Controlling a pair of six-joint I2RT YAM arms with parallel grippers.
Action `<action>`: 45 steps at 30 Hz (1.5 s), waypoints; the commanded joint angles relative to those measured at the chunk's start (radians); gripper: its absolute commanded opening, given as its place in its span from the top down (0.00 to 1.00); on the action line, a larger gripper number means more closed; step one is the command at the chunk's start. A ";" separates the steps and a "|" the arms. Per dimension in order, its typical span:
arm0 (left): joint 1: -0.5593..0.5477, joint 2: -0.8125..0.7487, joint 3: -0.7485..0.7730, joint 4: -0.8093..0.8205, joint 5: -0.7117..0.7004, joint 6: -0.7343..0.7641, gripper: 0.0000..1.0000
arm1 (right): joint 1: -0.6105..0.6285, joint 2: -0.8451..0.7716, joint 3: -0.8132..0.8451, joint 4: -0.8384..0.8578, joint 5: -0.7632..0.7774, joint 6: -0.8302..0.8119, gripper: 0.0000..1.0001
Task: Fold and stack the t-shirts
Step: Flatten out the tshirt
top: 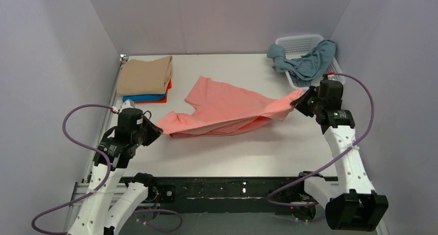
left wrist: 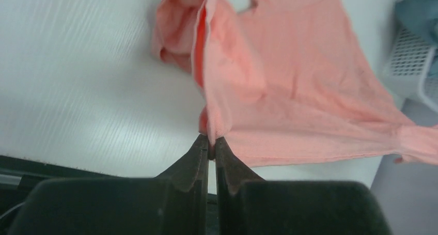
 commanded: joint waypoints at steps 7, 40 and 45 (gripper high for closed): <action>-0.002 0.013 0.552 0.032 -0.124 0.214 1.00 | -0.006 -0.126 0.730 -0.251 -0.104 -0.145 0.99; 0.029 0.649 0.564 0.206 -0.434 0.343 1.00 | -0.005 0.062 0.420 0.108 -0.014 -0.187 0.99; 0.085 1.051 0.666 0.138 -0.371 0.284 0.81 | -0.006 0.427 0.385 0.248 -0.107 -0.182 0.92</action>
